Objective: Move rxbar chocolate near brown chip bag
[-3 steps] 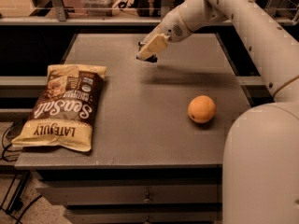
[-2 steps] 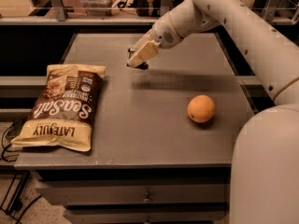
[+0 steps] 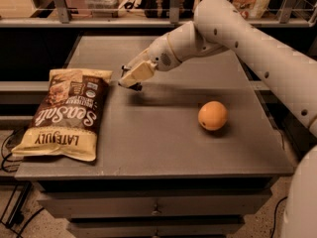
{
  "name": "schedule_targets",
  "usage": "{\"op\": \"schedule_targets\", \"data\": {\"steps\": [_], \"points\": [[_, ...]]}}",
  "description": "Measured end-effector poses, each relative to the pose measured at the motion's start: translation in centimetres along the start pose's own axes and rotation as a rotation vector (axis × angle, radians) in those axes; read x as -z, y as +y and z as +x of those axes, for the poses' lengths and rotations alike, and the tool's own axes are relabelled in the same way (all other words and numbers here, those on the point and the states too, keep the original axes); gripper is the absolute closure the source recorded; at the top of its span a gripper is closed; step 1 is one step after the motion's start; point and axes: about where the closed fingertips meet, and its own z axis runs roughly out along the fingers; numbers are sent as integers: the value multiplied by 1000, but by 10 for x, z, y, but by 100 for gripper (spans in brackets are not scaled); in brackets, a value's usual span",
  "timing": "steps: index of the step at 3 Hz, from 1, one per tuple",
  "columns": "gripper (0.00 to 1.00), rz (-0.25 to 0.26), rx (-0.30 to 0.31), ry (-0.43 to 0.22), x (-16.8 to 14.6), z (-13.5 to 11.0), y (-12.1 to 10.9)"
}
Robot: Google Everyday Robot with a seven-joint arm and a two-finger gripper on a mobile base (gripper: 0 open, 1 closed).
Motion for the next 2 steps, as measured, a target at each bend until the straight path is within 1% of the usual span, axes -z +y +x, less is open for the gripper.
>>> {"op": "schedule_targets", "data": {"steps": [1, 2], "points": [[36, -19, -22, -53, -13, -5, 16], [13, -43, -24, -89, -21, -14, 28]]}}
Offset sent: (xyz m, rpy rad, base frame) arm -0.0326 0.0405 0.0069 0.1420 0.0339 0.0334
